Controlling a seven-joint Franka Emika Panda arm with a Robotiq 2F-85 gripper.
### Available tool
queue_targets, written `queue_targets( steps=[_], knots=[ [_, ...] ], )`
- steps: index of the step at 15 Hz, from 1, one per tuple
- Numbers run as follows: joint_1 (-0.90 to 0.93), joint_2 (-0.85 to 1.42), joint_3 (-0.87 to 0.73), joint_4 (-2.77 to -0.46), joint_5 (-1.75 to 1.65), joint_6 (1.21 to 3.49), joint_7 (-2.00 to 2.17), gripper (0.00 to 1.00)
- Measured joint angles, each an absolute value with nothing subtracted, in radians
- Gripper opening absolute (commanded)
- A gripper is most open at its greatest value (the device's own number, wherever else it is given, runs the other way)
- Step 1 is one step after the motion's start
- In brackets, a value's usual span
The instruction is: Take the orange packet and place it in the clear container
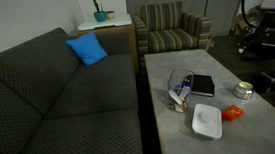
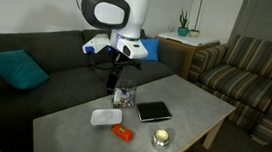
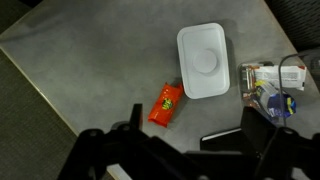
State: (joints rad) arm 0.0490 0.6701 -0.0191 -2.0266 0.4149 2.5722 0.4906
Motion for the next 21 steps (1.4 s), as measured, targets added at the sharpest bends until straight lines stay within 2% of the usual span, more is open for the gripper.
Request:
queue_targets(
  steps=[4,12,21],
  knots=[
    [0.096,0.705,-0.08,-2.017,0.321,2.594,0.565,1.0],
    [0.075,1.014,-0.076,-1.8,0.31,2.599,0.562,1.0],
    [0.081,1.052,-0.075,-1.758,0.322,2.582,0.612,1.0]
  ],
)
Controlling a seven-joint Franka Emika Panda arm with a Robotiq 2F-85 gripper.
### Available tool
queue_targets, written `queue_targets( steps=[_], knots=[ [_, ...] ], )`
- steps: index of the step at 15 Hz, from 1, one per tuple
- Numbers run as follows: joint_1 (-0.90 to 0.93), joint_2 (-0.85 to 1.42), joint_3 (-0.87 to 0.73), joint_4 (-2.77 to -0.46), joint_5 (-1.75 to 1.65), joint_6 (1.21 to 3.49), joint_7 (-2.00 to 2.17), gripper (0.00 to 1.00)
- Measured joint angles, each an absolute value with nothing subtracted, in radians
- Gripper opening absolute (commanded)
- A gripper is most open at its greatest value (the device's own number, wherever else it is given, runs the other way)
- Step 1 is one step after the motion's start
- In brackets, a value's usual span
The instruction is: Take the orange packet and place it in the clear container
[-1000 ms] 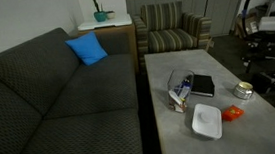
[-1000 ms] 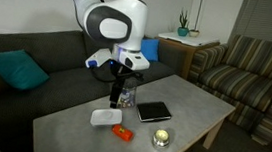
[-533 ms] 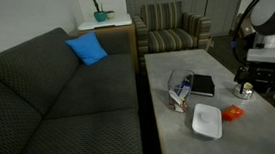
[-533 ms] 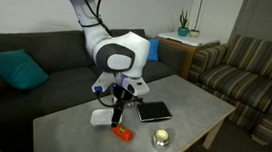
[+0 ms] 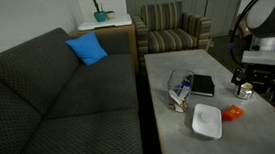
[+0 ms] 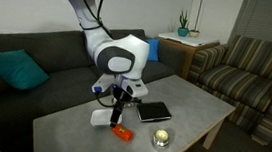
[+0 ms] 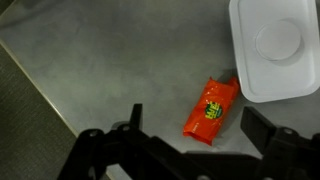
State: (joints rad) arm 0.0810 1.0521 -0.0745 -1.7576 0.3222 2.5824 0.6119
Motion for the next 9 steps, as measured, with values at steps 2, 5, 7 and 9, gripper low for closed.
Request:
queue_targets(
  steps=[2,5,7,9],
  knots=[
    [0.081,1.111,-0.073,-1.706,0.34,2.58,0.671,1.0],
    [0.082,1.207,-0.073,-1.613,0.352,2.58,0.784,1.0],
    [0.082,1.261,-0.073,-1.555,0.352,2.58,0.839,1.0],
    [0.079,1.312,-0.072,-1.496,0.352,2.581,0.854,1.0]
  ],
)
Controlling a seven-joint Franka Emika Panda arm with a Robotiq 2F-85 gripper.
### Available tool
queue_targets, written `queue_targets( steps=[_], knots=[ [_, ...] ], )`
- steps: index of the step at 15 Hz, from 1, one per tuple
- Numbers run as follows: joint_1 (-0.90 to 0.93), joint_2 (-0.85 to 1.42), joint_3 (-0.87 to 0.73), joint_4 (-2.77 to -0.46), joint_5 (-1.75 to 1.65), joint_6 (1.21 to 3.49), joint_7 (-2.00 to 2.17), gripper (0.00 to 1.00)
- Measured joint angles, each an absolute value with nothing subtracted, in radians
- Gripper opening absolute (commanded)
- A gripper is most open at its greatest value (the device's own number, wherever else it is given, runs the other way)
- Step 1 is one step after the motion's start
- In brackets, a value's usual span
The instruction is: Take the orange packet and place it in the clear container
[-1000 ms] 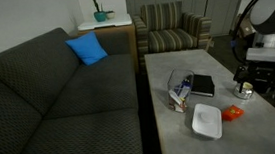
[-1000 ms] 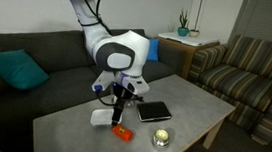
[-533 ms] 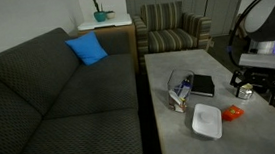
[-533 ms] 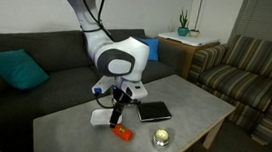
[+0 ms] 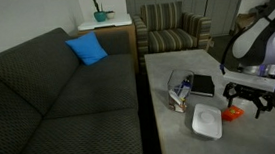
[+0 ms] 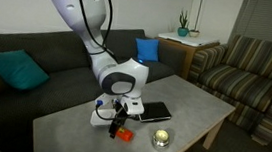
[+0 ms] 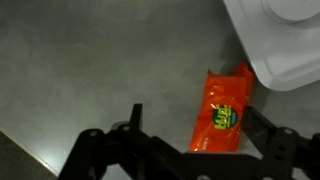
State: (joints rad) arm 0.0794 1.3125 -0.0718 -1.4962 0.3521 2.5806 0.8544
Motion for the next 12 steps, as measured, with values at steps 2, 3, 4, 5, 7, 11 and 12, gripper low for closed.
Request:
queue_targets(
  steps=[2,3,4,5,7,11,12],
  knots=[
    [0.076,1.362,-0.071,-1.437,0.35,2.585,0.854,1.0],
    [0.074,1.386,-0.071,-1.407,0.349,2.588,0.854,1.0],
    [0.072,1.408,-0.071,-1.377,0.347,2.591,0.854,1.0],
    [0.07,1.429,-0.071,-1.347,0.344,2.591,0.854,1.0],
    [0.069,1.465,-0.071,-1.294,0.34,2.59,0.854,1.0],
    [0.068,1.474,-0.065,-1.279,0.34,2.589,0.854,0.73],
    [0.068,1.474,-0.062,-1.279,0.34,2.588,0.854,0.66]
  ],
)
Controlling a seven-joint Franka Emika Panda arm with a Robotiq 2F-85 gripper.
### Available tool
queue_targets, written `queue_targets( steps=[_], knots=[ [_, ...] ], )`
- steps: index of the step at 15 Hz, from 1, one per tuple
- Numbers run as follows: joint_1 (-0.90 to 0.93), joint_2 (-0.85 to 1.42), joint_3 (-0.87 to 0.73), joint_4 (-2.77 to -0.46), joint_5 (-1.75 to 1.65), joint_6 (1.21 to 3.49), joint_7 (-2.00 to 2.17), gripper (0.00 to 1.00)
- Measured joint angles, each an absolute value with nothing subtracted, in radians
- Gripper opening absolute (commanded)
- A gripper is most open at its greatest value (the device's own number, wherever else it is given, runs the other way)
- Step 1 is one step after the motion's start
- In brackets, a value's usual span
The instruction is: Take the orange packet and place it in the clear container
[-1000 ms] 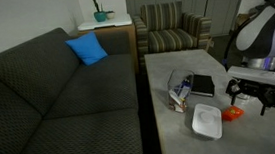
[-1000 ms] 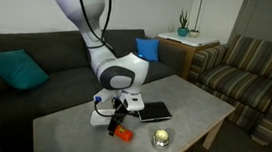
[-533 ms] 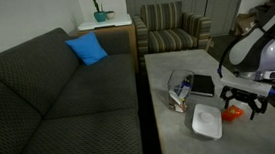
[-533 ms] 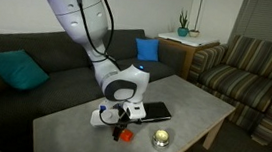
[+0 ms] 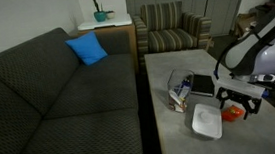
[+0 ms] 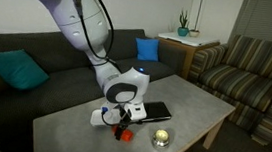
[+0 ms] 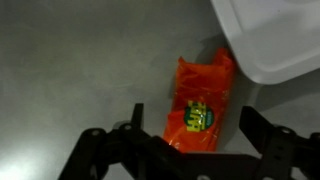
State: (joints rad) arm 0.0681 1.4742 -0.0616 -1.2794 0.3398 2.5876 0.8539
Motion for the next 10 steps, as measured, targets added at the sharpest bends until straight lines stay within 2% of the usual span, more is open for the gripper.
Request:
queue_targets(
  steps=[6,10],
  knots=[
    [0.067,1.474,-0.043,-1.28,0.34,2.584,0.854,0.24],
    [0.066,1.473,-0.043,-1.278,0.34,2.584,0.854,0.04]
  ],
)
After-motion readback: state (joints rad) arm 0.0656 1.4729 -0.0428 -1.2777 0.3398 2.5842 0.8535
